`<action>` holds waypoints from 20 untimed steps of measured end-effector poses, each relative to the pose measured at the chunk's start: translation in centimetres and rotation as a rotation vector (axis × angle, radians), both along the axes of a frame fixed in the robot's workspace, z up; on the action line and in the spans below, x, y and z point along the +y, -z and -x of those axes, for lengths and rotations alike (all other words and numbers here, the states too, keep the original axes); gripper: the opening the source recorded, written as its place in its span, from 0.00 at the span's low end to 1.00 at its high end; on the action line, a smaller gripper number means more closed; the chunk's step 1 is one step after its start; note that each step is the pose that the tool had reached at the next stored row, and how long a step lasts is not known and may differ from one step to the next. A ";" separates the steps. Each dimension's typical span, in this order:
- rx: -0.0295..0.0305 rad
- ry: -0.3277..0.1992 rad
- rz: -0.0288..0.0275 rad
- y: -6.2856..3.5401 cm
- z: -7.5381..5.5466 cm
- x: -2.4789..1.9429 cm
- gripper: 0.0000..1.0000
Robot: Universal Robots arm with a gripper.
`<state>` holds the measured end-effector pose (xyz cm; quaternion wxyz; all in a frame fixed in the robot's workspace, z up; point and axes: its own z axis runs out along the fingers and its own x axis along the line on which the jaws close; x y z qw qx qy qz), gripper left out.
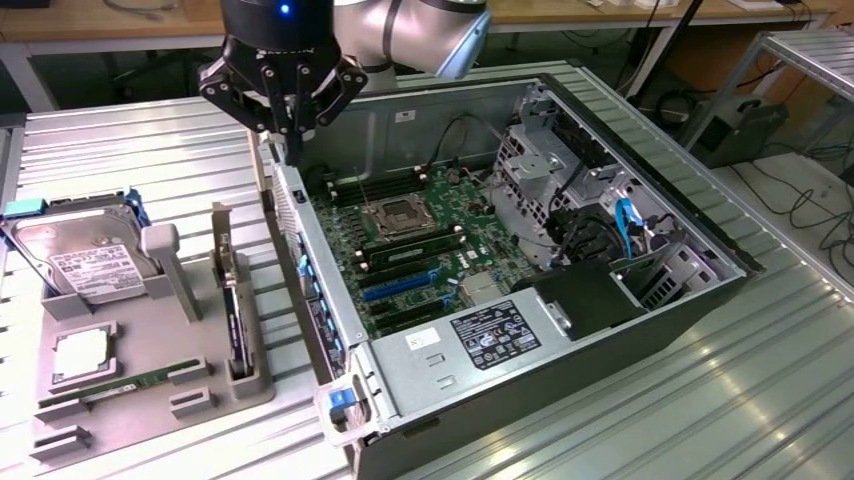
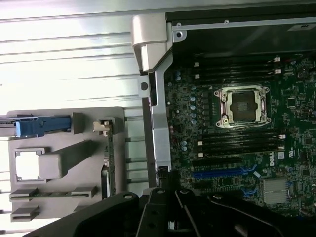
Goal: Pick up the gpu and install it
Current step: 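Reach for the gpu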
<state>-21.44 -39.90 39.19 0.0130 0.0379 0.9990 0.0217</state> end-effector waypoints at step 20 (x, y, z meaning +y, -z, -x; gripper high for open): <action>-0.0001 0.000 -0.0001 0.01 0.8 0.00 0.11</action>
